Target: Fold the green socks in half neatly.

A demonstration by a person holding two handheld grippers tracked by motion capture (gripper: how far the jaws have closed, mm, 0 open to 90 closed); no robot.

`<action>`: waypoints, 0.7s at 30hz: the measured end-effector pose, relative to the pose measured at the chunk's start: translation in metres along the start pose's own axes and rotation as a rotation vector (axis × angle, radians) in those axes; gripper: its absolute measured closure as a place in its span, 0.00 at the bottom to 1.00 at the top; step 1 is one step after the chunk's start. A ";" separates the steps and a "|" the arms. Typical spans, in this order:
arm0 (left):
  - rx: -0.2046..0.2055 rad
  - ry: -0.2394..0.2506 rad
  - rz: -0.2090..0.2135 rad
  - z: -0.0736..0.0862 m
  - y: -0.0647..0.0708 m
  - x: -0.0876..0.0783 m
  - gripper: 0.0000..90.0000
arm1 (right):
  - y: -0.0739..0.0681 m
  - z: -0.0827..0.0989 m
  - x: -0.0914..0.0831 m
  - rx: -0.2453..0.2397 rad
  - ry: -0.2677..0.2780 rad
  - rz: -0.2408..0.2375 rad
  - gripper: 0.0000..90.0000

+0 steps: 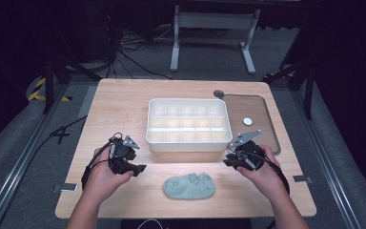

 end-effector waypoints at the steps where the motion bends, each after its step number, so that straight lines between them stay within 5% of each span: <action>1: 0.019 0.012 -0.014 -0.002 0.001 -0.001 0.56 | 0.000 -0.001 -0.002 0.000 0.010 -0.005 0.83; 3: -0.037 -0.034 0.055 -0.001 0.010 -0.001 0.54 | -0.001 -0.001 -0.006 0.011 0.023 -0.013 0.82; 4: -0.030 -0.046 0.064 -0.002 0.013 -0.002 0.54 | -0.002 -0.001 -0.007 0.015 0.028 -0.017 0.82; 6: -0.017 -0.039 0.028 -0.007 0.012 -0.006 0.61 | -0.003 -0.001 -0.009 0.011 0.029 -0.016 0.81; 10: -0.030 -0.076 0.011 -0.006 0.013 -0.008 0.56 | -0.004 0.000 -0.010 0.012 0.027 -0.022 0.80; 21: 0.008 0.007 0.083 -0.027 0.048 -0.016 0.62 | -0.029 -0.006 -0.001 -0.029 0.023 -0.064 0.88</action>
Point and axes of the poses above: each handheld gripper's, and its own axes: x roughly forward along the jaws, z roughly out of its underside, y roughly to its right, the point moved 9 cm from there along x, roughly forward along the jaws
